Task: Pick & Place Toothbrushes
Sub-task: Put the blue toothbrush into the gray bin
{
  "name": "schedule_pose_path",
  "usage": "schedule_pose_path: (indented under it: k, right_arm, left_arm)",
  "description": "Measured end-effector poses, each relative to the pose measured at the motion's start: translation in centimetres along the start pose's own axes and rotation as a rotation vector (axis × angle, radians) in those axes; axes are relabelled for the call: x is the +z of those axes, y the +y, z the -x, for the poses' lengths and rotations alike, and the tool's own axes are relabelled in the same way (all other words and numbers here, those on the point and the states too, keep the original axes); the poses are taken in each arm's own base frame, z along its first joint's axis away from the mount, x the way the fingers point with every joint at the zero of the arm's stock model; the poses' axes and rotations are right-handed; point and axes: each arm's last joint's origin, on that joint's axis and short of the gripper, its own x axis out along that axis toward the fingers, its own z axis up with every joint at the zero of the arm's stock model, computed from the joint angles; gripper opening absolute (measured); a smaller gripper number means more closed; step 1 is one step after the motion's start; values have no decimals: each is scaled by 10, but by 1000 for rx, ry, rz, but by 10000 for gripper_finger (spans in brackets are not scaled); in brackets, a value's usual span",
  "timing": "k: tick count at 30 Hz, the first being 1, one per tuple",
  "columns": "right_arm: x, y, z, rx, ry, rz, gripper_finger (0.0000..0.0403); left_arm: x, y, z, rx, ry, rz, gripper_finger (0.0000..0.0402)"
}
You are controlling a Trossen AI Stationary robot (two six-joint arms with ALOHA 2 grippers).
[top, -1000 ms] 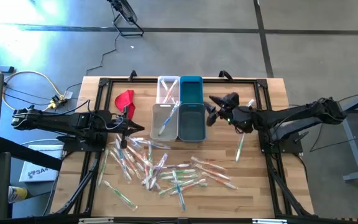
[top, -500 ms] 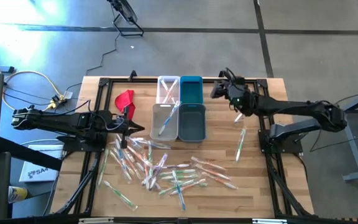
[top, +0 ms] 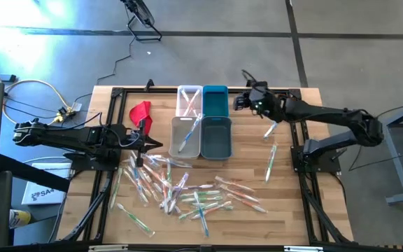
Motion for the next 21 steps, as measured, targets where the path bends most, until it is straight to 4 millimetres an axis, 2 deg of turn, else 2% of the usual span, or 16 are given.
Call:
schedule_pose_path:
  k: [3,9,16,21]
  right_arm:
    - [-10,-3,-8,-42,72,23,67]
    - [-29,-14,-18,-202,195,-38,39]
    - [-43,-32,-13,-429,286,-188,19]
    - [-46,-37,-9,-470,338,-124,11]
  left_arm:
    - [-1,0,0,-2,14,-1,10]
    - [-5,-1,0,-8,51,-6,10]
    - [-5,-1,0,-8,49,-6,10]
    - [-5,-1,0,-9,49,-6,10]
